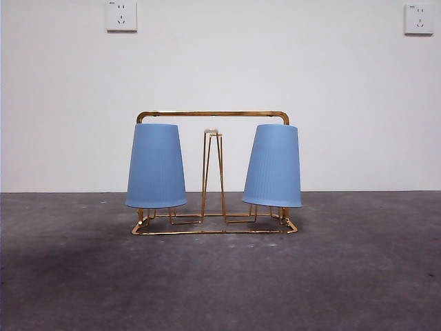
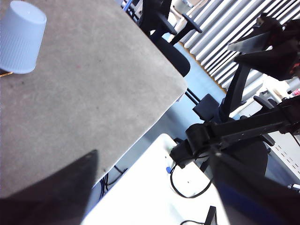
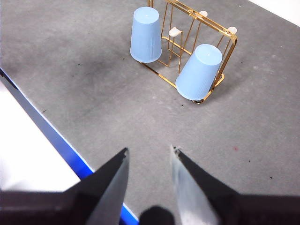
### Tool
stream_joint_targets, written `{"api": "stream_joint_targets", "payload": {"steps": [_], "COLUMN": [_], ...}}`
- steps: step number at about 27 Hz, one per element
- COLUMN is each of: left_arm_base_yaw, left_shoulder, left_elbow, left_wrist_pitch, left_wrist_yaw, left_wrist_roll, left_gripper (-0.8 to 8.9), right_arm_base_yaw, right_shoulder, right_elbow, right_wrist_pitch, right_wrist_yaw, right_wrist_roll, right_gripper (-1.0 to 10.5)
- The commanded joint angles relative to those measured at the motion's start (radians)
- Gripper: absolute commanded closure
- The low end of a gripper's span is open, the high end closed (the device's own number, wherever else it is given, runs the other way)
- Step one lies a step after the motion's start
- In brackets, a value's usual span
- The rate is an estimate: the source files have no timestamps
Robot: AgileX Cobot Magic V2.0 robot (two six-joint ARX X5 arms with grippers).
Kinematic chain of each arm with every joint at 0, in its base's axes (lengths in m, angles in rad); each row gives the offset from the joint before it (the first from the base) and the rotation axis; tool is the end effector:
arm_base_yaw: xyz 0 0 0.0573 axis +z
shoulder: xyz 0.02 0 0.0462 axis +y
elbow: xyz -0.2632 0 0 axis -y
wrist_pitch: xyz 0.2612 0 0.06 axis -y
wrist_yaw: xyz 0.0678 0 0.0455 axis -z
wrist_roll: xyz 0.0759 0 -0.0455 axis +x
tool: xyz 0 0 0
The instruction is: Pick up cup 1,put cup 1 in the cup rack,pick up cup 2,put cup 2 in the cup rack
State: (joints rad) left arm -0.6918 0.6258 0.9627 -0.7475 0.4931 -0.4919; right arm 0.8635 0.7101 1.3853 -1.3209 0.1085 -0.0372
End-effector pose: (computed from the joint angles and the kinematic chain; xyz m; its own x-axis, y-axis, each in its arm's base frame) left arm 0.0979 -0.1277 0.3469 0.3200 -0.8798 -0.3516 0.6447 0.4742 -0.5996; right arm 0.0720 0.0716 0.3990 0.5982 0.5332 -0.5982 -0.7135 0.6942 -0.0948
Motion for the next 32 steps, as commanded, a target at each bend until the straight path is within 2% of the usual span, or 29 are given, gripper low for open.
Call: {"api": "stream_joint_targets", "payload": {"steps": [1,2,10,17,32], "left_arm_base_yaw": [-0.002,-0.002,-0.002,-0.002,-0.002], "left_shoulder": [0.0,0.0,0.0,0.0,0.003], "left_elbow": [-0.003,-0.003,-0.003,-0.003,-0.003], "left_wrist_pitch": [-0.01,-0.012,-0.014,-0.015,-0.015], "left_wrist_yaw": [0.005,0.005,-0.001,-0.057,-0.055], "left_wrist_roll": [-0.005,-0.005,0.006,0.021,0.025], "left_gripper": [8.04,8.3,8.21,8.21,8.17], "right_arm_base_yaw": [0.0,0.0,0.0,0.0,0.0], "right_shoulder": [0.001,0.001,0.001,0.001,0.001], "right_elbow": [-0.005,-0.005,-0.005,-0.005,-0.005], "right_wrist_pitch": [0.003,0.003,-0.019,-0.024,-0.046], "right_wrist_yaw": [0.004,0.004,0.004,0.004,0.004], "right_wrist_roll": [0.011,0.011,0.011,0.011,0.01], "right_gripper": [7.9,7.9,7.9,7.9,7.9]}}
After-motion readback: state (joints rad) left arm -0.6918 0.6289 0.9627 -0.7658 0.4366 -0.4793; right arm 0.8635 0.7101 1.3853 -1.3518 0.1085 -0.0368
